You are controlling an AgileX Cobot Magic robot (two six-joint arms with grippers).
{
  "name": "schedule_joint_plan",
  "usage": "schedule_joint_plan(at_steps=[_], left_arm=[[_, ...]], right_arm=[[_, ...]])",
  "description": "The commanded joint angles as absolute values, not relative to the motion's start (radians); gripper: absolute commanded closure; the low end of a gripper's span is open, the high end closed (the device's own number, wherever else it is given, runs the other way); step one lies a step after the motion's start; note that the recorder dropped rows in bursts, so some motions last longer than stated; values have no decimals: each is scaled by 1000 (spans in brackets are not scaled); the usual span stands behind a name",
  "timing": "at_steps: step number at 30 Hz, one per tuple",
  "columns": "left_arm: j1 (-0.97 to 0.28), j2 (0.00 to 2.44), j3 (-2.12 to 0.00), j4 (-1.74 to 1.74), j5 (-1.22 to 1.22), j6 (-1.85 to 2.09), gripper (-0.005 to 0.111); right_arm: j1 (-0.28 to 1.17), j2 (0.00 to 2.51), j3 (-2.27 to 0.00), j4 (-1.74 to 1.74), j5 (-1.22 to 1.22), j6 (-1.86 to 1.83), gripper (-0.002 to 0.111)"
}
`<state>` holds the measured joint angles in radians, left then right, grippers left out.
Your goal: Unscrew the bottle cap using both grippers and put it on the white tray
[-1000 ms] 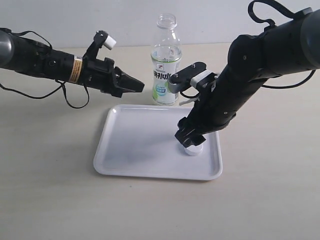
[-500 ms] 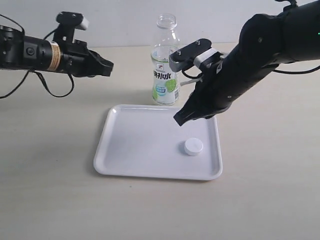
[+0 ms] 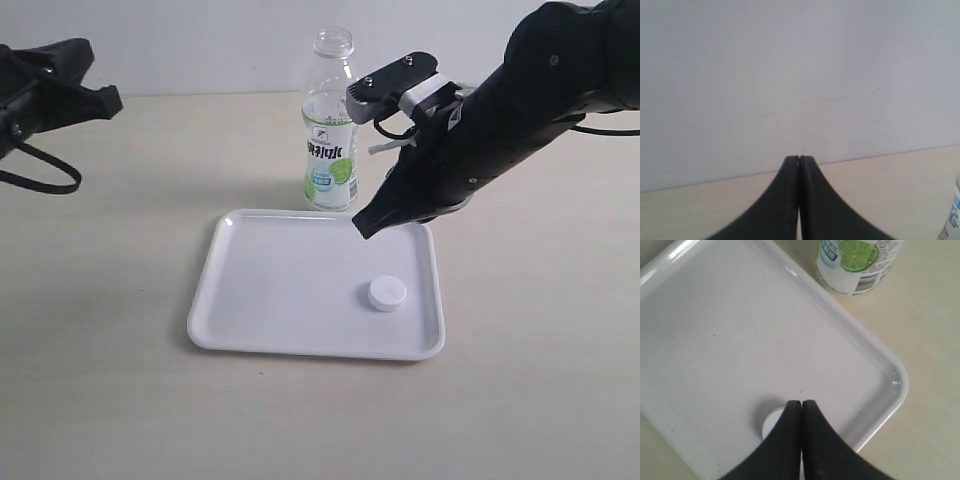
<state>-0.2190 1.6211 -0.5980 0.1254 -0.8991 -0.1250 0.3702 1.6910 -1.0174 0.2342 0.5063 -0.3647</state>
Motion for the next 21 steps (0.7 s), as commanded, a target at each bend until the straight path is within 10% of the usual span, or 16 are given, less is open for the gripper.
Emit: schedule_joint_plan(at_steps=[1,21], left_arm=[[-219,1468,-501,107,-909,-80,107],[-219,505,0,107,-701,-97,107]], right_arm=[[371,1680,-1013,258,552,-327,108],[371,1680,-1013,258,546,-330,108]])
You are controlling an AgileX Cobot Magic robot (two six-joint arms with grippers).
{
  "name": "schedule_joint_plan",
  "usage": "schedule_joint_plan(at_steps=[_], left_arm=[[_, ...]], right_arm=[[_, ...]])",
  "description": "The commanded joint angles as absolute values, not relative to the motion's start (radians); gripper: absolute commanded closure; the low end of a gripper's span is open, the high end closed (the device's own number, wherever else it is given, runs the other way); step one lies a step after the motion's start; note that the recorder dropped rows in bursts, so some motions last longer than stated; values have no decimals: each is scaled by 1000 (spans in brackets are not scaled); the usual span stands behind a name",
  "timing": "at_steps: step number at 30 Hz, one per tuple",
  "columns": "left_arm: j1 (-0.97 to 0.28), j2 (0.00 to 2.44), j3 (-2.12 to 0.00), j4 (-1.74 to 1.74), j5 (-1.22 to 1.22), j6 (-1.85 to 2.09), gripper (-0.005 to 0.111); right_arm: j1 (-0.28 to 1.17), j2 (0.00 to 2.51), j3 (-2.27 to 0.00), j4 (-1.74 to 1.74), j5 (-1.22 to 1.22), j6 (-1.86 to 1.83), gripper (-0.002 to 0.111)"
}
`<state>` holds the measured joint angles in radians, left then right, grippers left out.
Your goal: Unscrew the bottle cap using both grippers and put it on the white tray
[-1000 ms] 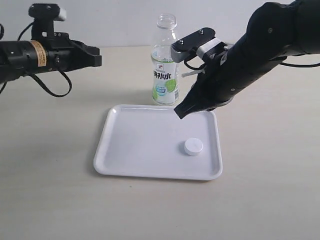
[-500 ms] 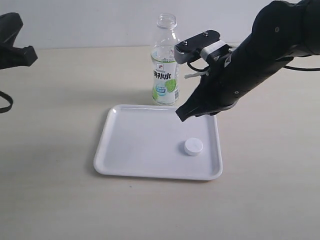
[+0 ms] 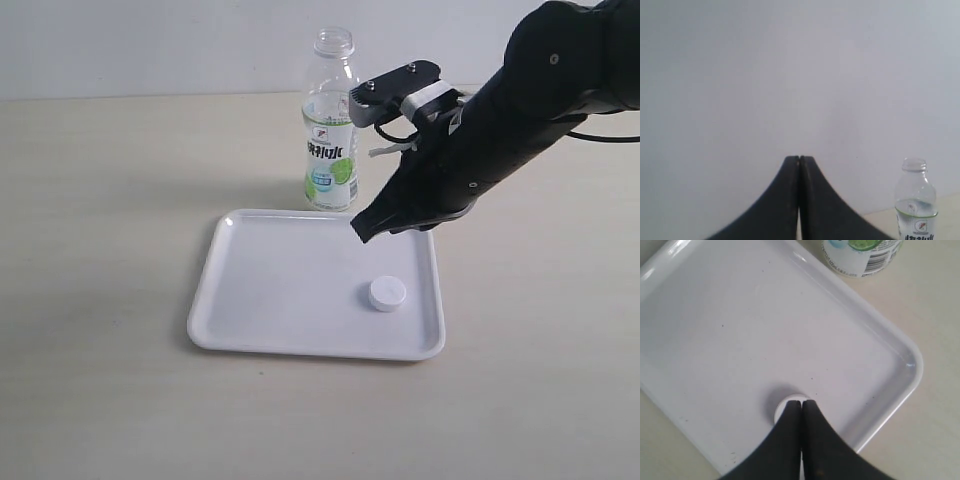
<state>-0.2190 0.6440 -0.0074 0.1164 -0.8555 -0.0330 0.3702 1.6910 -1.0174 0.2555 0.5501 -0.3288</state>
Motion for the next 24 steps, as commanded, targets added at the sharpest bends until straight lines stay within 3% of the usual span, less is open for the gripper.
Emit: schedule_joint_plan(at_steps=[1,6,17,24], left_arm=[[-219,476,0,107,-636,-102,107],[-219,289,0,107,-324,-113,107],[-219,13,0,107,-31,-115,107],[-218,0,0,121,69,-103,107]], right_arm=[[371,1680,-1013,258,546,-330,108],[371,1680,-1013,258,545,-327,108],[371,1680,-1013,258,544,-327,108],[371,1680,-1013,258,544,-327,108]])
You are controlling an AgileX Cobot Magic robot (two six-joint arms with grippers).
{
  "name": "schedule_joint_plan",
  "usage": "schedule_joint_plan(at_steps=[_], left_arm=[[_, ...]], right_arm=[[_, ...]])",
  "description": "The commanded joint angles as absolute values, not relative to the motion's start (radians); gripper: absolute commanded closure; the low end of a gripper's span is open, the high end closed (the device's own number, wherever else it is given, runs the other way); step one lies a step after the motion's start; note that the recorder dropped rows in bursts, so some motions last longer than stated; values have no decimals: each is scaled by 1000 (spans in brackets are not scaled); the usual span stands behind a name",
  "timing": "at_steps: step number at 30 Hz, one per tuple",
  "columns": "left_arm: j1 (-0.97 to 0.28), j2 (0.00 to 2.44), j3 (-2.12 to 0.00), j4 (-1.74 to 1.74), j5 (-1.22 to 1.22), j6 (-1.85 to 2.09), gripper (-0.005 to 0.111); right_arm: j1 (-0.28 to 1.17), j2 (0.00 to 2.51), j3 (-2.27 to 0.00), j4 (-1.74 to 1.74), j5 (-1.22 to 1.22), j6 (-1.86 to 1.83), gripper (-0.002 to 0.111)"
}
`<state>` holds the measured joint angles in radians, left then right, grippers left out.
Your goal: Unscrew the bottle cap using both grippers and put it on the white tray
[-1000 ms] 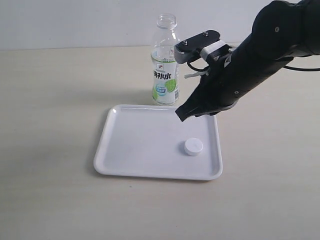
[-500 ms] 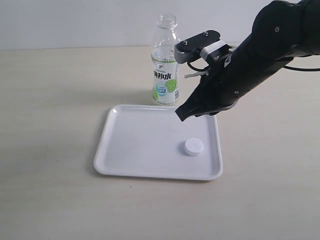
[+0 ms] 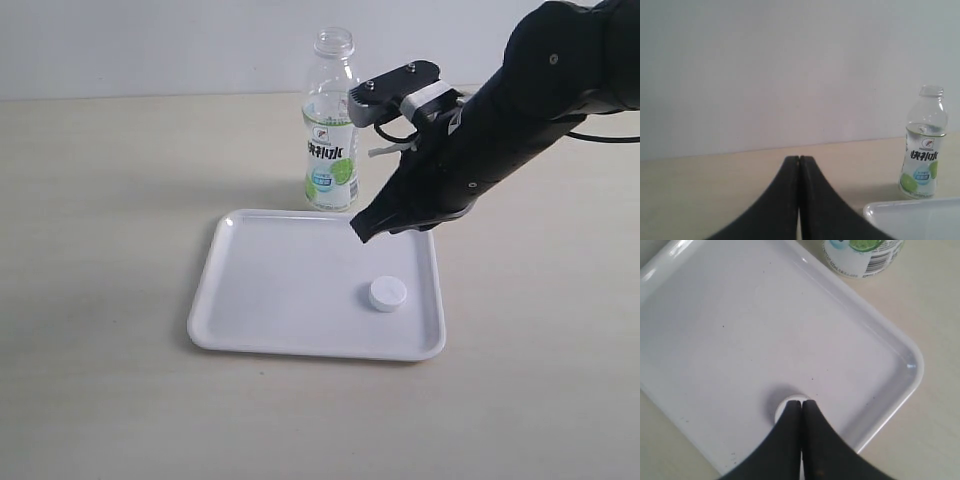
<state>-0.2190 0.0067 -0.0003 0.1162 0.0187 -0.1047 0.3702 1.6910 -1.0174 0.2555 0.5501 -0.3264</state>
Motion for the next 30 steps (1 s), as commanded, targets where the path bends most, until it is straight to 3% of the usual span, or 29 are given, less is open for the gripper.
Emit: schedule_joint_plan(at_steps=[1,11,30], left_arm=[[-218,0,0,121,89,-105,107],[-216,0,0,182,382,-98,107],[-210,0,0,180,385,-98,107]], right_arm=[[371,1680,-1013,258,544,-327,108],[371,1680,-1013,258,544,-327,108],[371,1680,-1013,258,544,-327,108]])
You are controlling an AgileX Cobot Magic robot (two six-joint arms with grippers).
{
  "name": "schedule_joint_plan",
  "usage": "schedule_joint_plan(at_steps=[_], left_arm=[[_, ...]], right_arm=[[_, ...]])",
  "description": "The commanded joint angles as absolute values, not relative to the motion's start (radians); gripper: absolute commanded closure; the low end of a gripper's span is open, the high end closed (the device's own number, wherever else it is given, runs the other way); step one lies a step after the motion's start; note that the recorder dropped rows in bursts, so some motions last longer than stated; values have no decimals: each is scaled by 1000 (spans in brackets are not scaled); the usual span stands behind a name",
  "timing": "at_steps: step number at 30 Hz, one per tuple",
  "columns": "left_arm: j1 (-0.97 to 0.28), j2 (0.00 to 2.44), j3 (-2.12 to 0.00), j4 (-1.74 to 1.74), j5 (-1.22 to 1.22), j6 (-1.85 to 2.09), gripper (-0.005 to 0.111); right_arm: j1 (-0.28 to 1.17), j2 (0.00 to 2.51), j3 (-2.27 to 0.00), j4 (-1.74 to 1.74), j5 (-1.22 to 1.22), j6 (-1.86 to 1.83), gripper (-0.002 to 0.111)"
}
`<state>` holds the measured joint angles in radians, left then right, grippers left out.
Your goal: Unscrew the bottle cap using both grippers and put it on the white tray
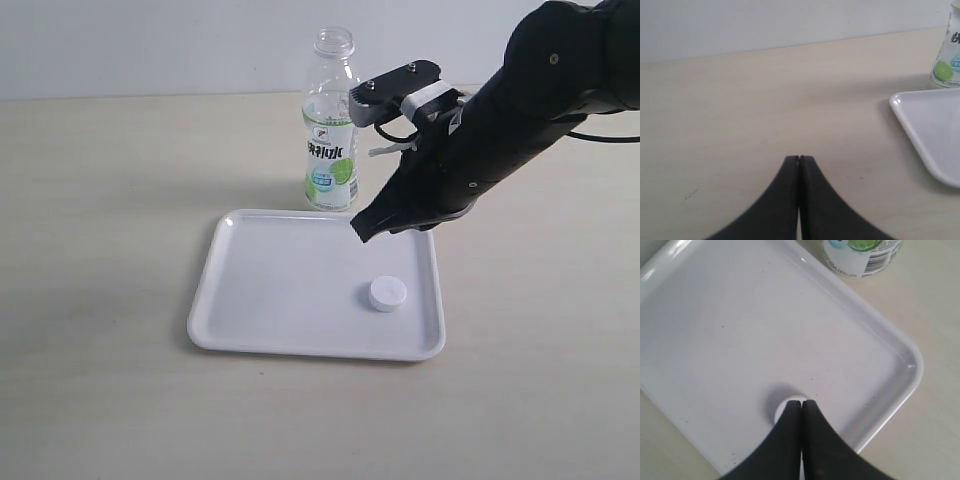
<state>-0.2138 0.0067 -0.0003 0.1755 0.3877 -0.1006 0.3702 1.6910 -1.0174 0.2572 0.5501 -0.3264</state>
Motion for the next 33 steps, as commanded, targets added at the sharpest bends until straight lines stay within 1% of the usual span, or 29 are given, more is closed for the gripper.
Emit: schedule_joint_plan(at_steps=[1,4,9,14,17,21,25,33], left_arm=[[-210,0,0,180,385,-98,107],[-210,0,0,180,385,-98,107],[-210,0,0,180,385,-98,107],[-210,0,0,180,385,-98,107],[-210,0,0,180,385,-98,107],[-210,0,0,180,385,-98,107],[-210,0,0,180,385,-98,107],[-210,0,0,180,385,-98,107]], right_arm=[[371,1680,-1013,253,543,-345,108],[371,1677,-1013,202,517,-425,108],[371,1666,-1013,207,494,-418,108],[371,1550,-998,183,500,-418,108],[371,1411,-939,173,425,-418,108],[371,1206,-791,148,307,-418,108],[351,967,-643,130,262,-423,108],[121,459,-441,147,264,-387,108]])
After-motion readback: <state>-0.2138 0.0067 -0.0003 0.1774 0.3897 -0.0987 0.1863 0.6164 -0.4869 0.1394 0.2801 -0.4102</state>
